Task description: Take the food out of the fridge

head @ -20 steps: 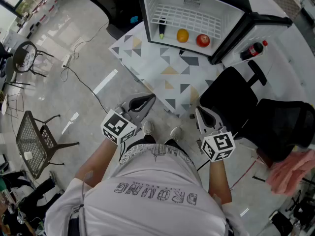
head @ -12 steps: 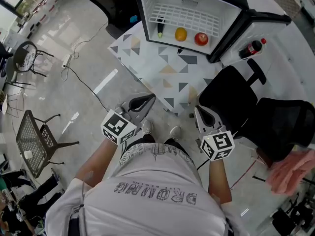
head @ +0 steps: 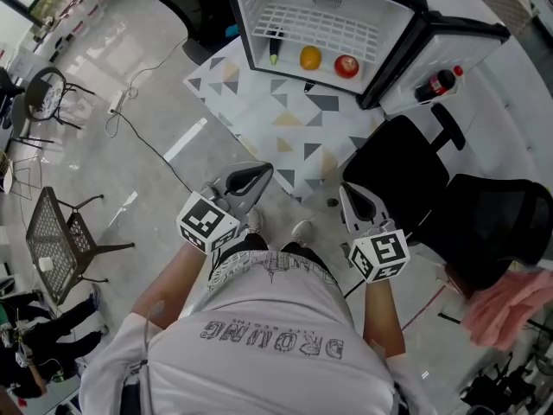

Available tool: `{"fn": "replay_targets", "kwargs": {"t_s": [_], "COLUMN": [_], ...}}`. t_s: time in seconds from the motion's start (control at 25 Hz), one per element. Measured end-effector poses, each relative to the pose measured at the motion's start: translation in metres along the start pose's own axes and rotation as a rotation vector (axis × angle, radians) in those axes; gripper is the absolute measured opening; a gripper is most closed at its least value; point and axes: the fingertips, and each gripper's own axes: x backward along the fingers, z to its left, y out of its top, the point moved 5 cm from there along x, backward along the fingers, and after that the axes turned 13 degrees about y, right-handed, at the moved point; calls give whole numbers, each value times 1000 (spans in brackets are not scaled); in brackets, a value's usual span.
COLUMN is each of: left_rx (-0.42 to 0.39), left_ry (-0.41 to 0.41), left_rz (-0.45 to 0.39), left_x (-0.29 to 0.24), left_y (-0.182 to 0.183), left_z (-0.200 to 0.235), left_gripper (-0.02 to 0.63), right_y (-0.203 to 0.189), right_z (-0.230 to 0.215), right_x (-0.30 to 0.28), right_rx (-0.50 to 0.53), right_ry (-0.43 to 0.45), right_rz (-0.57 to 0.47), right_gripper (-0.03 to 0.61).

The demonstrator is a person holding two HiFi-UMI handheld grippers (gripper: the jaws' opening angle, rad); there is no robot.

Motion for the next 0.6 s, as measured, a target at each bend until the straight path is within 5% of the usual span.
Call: {"fn": "replay_targets", "kwargs": {"t_s": [0.6], "left_rx": [23], "left_ry": [53], "left_rz": [5], "left_x": [-32], "left_y": [-1], "left_z": [-22], "left_gripper": [0], "right_y": [-5], "right_z": [-45], "right_x": [14], "right_rx": [-16], "right_ry": [33], "right_rz": [13], "right_gripper": [-12]}}
